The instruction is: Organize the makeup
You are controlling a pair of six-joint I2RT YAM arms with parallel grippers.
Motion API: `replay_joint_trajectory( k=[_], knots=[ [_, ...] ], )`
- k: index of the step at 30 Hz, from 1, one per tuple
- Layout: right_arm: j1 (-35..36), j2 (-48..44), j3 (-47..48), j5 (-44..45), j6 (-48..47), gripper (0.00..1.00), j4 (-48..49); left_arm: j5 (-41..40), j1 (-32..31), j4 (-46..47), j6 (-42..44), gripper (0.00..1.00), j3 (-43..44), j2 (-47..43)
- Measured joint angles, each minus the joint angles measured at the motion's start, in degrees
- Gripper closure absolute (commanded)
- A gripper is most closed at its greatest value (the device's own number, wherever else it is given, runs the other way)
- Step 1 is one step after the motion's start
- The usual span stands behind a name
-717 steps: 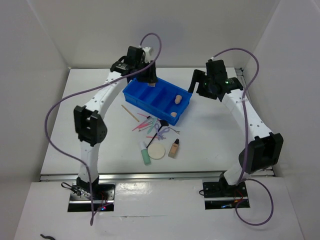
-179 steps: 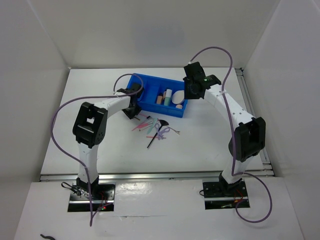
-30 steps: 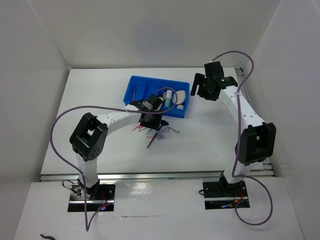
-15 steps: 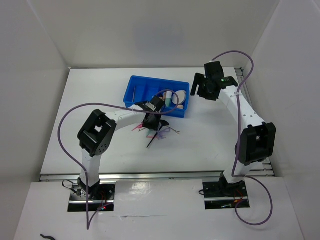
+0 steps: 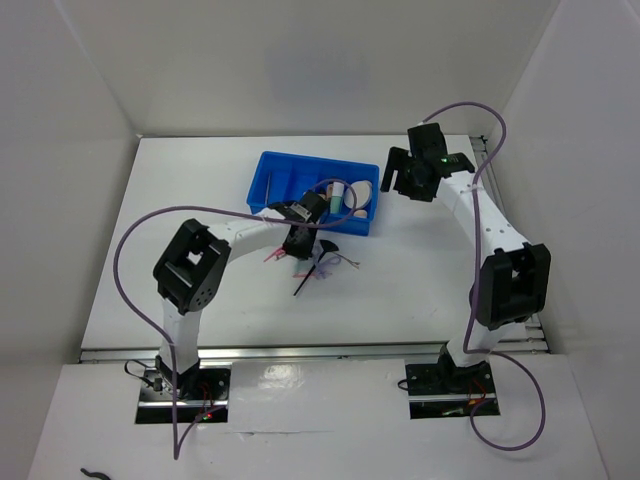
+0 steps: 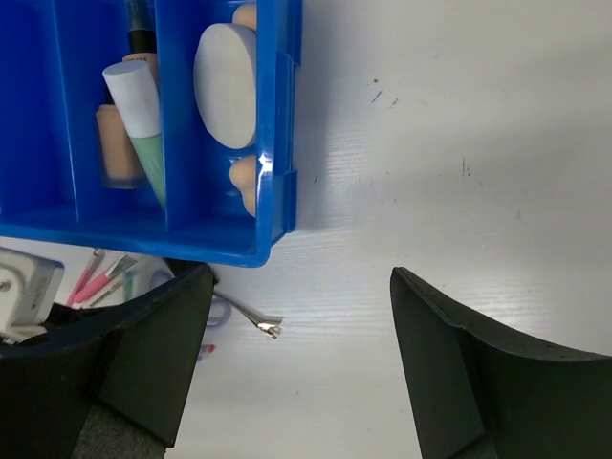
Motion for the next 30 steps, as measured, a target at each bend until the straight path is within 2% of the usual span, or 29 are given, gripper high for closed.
replay_joint_trajectory(
  k=[8,13,16,20,21,23,27,28,29,30],
  knots=[
    [0.0,0.31,0.0,0.02,0.0,0.18,-0.02,-0.11,0.22,-5.07,4.09,1.0,2.56,-7.67],
    [0.0,0.33,0.0,0.15,0.0,0.18,-0.07,0.55,2.62,-6.75,5.27,1.0,12.35,-8.46],
    [0.0,0.33,0.02,0.46,-0.37,0.18,-0.17,0.07,5.49,-7.76,5.27,1.0,23.58,-4.72],
    [0.0,0.33,0.04,0.79,-0.63,0.18,-0.37,-1.62,8.79,-9.14,5.38,1.0,45.59,7.91],
    [-0.09,0.31,0.04,0.85,-0.76,0.18,-0.39,-1.92,9.35,-9.01,5.42,1.0,48.52,10.47],
    [-0.35,0.31,0.04,0.92,-0.94,0.18,-0.39,-2.03,10.23,-9.03,5.44,1.0,51.45,14.25],
    [-0.76,0.33,0.09,1.7,-1.36,0.18,-0.5,-1.14,11.39,-9.16,5.42,1.0,49.79,18.36],
    [-0.81,0.33,0.11,1.84,-1.44,0.18,-0.59,-0.83,11.61,-9.18,5.42,0.99,49.05,18.88],
    [-0.81,0.31,0.15,1.9,-1.49,0.18,-0.68,-0.44,11.87,-9.18,5.42,0.82,48.37,19.37],
    [-0.81,0.33,0.15,2.01,-1.51,0.18,-0.72,-0.22,12.0,-9.18,5.42,0.73,48.11,19.87]
  ],
)
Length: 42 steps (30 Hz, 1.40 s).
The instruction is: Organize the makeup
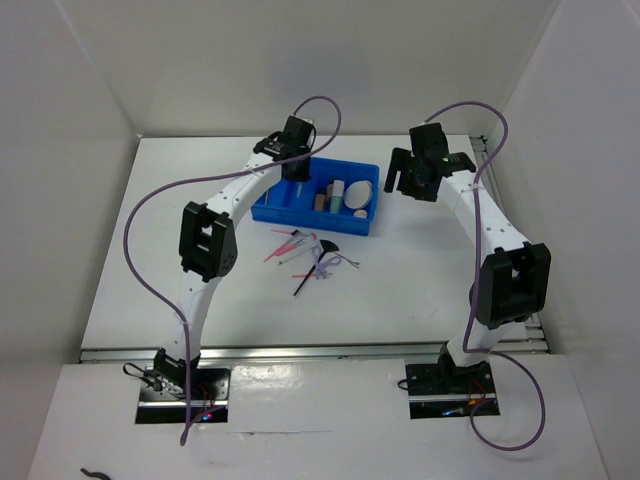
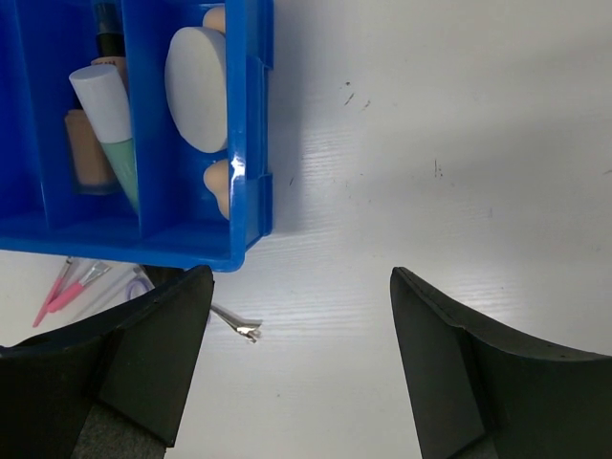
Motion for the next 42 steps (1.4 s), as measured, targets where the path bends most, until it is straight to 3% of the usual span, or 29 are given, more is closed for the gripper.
replay_joint_trajectory(
  k=[2,4,6,8,13,17,23,25,26,31,42],
  knots=[
    [0.0,0.0,0.11,0.04,-0.02,0.18,-0.22,0.5,0.24,0.31,0.04,0.51,-0.13,0.87],
    [0.0,0.0,0.37,0.04,-0.07,0.18,-0.44,1.07,0.44,0.44,0.52,0.45,-0.13,1.2],
    [-0.07,0.0,0.74,0.07,-0.2,0.18,-0.7,1.7,0.52,0.66,1.36,0.26,-0.13,1.2],
    [-0.11,0.0,1.25,0.0,-0.22,0.18,-1.14,2.49,0.52,2.21,1.53,0.22,-1.2,0.59],
    [-0.11,-0.02,2.36,-0.26,-0.2,0.18,-1.18,3.69,0.11,2.99,1.57,0.28,-11.41,-6.49],
    [-0.11,-0.33,2.05,-0.46,-0.15,0.18,-1.42,2.84,-2.54,3.58,0.61,0.25,-24.72,-18.05],
    [-0.11,-2.05,0.46,-0.48,-0.11,0.18,-1.64,-0.15,-15.76,5.66,-6.93,0.15,-41.33,-31.74],
    [-0.11,-2.49,0.22,-0.48,-0.04,0.18,-1.84,0.07,-19.52,5.9,-9.86,0.15,-43.95,-31.95],
    [-0.11,-2.71,0.22,-0.48,0.02,0.18,-1.86,0.13,-20.74,5.7,-11.21,0.1,-45.24,-31.69],
    [-0.11,-3.98,0.13,-0.48,0.04,0.18,-1.88,-1.22,-22.99,2.8,-18.86,0.07,-46.51,-27.32],
    [-0.11,-4.63,-0.79,-0.61,0.02,0.18,-1.88,-6.08,-24.48,0.15,-27.67,0.24,-45.86,-21.22]
  ],
)
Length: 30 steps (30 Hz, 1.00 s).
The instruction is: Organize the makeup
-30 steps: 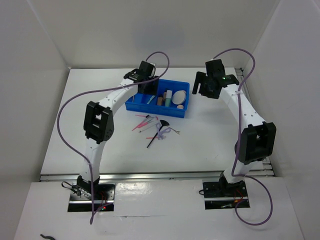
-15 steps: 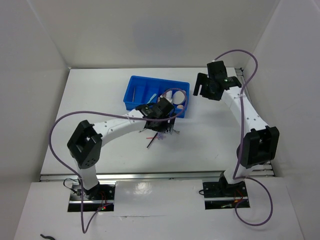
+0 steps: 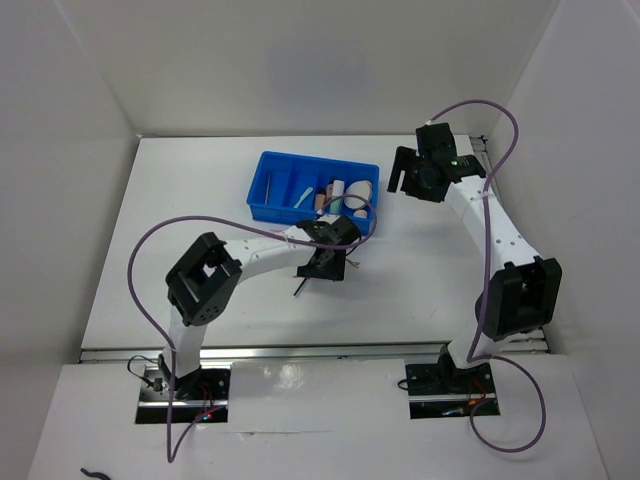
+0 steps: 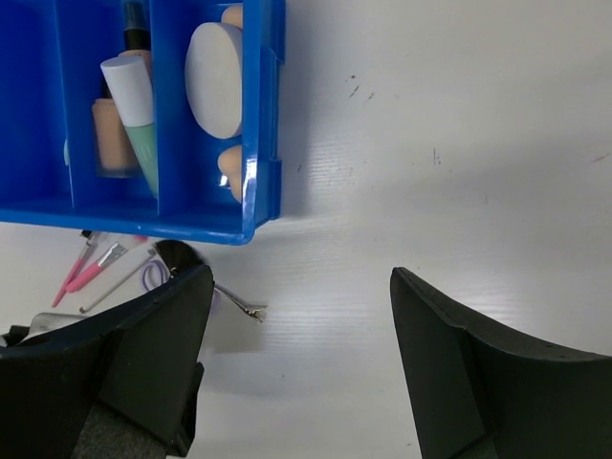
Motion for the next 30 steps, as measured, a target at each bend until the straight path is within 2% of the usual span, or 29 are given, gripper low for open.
replay_joint_trajectory(
  k=[10,17,18,22,30],
  knots=[
    [0.0,0.0,0.0,-0.33,-0.22,0.18,0.02,-2.78,0.0,-0.76,-1.07,0.35,4.92,5.31],
    [0.0,0.0,0.0,-0.28,-0.7,0.18,0.0,-4.37,0.0,-1.11,-1.01,0.5,7.21,6.91],
    [0.0,0.0,0.0,-0.28,-0.74,0.18,0.0,-4.46,0.0,-1.09,-0.94,0.55,7.26,6.91],
    [0.0,0.0,0.0,-0.28,-0.85,0.18,0.0,-5.09,0.0,-1.64,-0.92,0.62,7.34,6.91],
    [0.0,0.0,0.02,-0.31,-0.87,0.18,0.0,-5.86,0.0,-4.46,-0.94,0.66,7.58,4.0]
  ],
)
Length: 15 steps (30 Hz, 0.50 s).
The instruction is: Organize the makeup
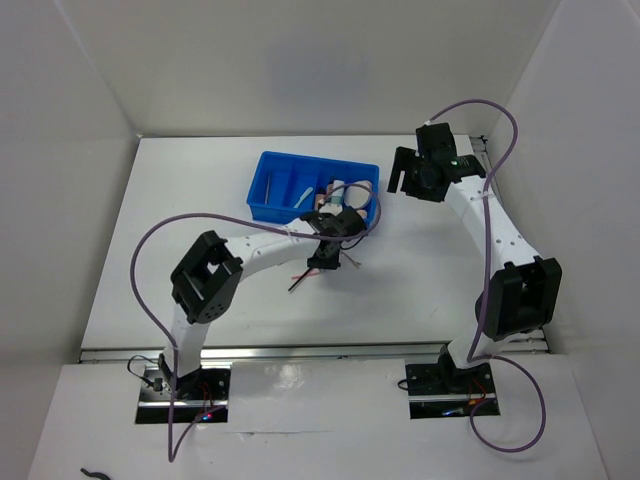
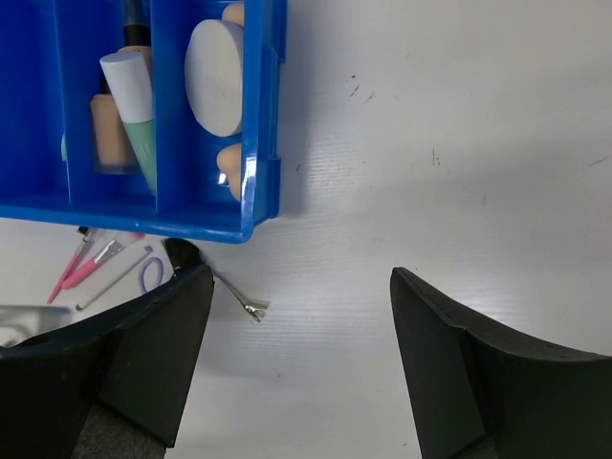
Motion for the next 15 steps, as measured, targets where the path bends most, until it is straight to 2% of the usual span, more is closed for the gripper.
replay_joint_trajectory(
  k=[6,15],
  knots=[
    [0.0,0.0,0.0,-0.02,0.02,0.18,0.02,-0.61,0.0,-2.05,0.11,0.7,0.02,-6.43],
    [0.0,0.0,0.0,-0.15,0.0,0.18,0.02,0.24,1.92,-4.98,0.35,0.7,2.84,-8.92]
  ],
)
